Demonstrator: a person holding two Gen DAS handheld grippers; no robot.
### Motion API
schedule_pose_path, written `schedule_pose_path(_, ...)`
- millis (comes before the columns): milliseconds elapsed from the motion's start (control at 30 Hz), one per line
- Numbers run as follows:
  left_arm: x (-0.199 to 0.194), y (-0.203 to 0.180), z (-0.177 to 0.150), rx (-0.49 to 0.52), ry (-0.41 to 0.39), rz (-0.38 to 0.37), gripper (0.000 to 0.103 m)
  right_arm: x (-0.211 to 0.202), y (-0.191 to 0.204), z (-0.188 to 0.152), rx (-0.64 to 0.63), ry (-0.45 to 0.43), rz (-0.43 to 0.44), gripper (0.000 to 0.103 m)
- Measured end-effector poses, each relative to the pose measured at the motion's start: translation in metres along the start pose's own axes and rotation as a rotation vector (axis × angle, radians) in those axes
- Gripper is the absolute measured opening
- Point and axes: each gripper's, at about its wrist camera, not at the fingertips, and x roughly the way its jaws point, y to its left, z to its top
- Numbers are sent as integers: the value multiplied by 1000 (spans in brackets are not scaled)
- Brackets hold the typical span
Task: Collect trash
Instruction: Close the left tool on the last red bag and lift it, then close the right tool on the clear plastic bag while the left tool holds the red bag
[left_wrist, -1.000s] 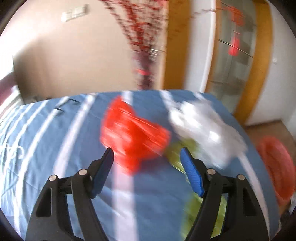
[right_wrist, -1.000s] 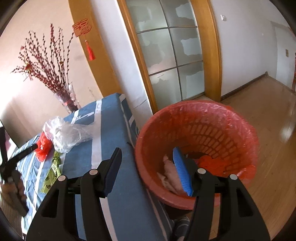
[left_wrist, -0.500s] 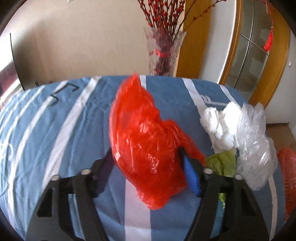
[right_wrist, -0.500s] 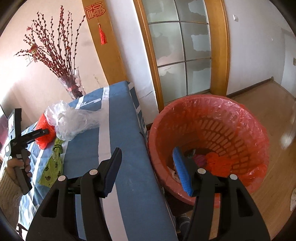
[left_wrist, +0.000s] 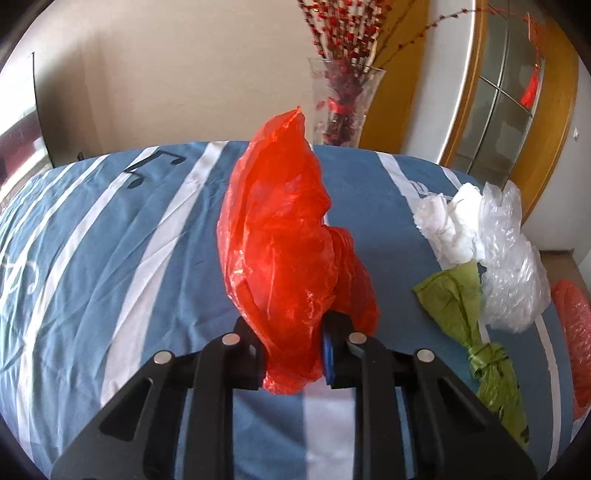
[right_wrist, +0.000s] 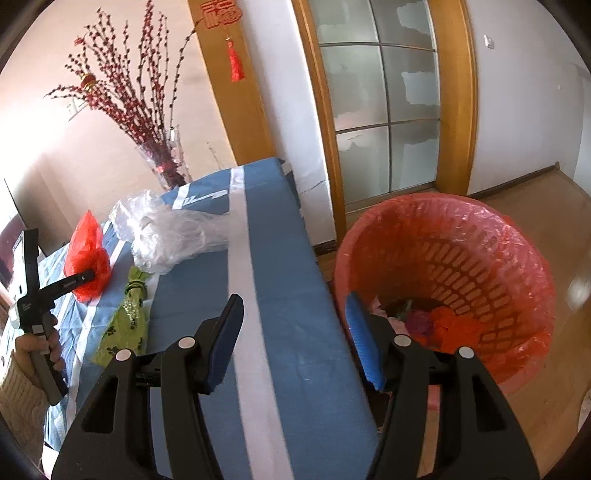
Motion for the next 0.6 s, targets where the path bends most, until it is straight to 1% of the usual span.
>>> schedule_pose_path(133, 1, 5, 0, -19, 12, -6, 23, 3, 14, -2, -21, 8, 21, 58)
schedule_pose_path(267, 1, 2, -2, 3, 11, 10, 23, 9, 28, -6, -31, 21, 44, 58)
schedule_pose_path(333, 3, 3, -1, -1, 25, 2, 23, 12, 33, -8, -35, 28, 52, 58)
schedule_pose_path(433, 12, 6, 0, -12, 70, -17, 24, 16, 42, -11, -48, 40, 65, 58)
schedule_pose_path(600, 13, 2, -1, 5, 78, -1, 24, 22, 56, -13, -69, 52, 85, 58)
